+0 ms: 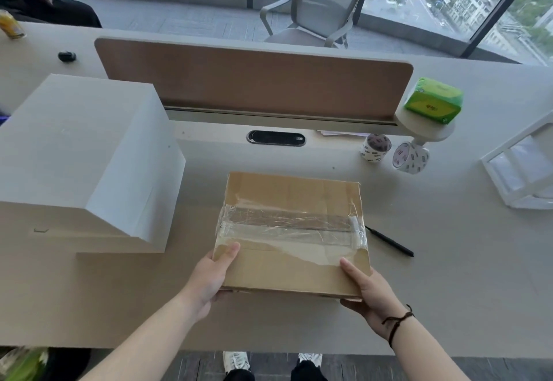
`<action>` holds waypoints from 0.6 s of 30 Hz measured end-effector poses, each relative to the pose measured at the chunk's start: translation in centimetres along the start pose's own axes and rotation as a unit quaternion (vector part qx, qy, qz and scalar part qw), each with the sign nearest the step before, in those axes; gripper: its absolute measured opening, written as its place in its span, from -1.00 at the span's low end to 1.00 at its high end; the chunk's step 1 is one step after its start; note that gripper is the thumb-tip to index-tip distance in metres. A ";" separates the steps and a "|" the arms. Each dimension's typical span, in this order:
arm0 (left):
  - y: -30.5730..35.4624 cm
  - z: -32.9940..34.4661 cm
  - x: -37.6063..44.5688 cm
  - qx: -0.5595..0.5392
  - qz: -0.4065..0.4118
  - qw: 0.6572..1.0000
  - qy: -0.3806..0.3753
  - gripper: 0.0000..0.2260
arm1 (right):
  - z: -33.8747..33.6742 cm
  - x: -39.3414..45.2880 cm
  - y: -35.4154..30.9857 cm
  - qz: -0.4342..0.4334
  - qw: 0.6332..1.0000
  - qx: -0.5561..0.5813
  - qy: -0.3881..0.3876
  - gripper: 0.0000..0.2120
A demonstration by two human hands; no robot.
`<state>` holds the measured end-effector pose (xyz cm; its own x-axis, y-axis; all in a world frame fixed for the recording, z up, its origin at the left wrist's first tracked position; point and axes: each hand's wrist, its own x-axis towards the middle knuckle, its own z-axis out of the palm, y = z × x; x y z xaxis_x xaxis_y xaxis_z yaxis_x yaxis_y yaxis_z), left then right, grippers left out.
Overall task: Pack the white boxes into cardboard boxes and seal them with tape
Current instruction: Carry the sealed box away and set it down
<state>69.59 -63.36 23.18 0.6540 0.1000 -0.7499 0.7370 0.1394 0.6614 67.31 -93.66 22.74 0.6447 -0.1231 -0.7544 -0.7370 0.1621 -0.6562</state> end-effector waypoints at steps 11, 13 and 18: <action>-0.4 0.2 -0.5 0.025 0.009 1.000 -0.003 -0.65 | -1.4 0.7 -0.8 -0.023 0.996 -0.056 -0.068 -0.43; -0.9 0.5 -1.3 0.020 0.005 1.000 0.010 -0.63 | -1.9 0.8 -1.6 -0.023 0.993 -0.080 -0.084 -0.42; -2.2 1.6 -3.8 -0.015 0.009 0.998 0.052 -0.69 | -3.1 0.8 -3.1 -0.023 0.983 -0.125 -0.136 -0.36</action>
<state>65.71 -65.64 24.59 0.6441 0.2049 -0.7370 0.7190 0.1667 0.6747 69.47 -97.25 24.07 0.6840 0.1466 -0.7146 -0.7108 -0.0864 -0.6981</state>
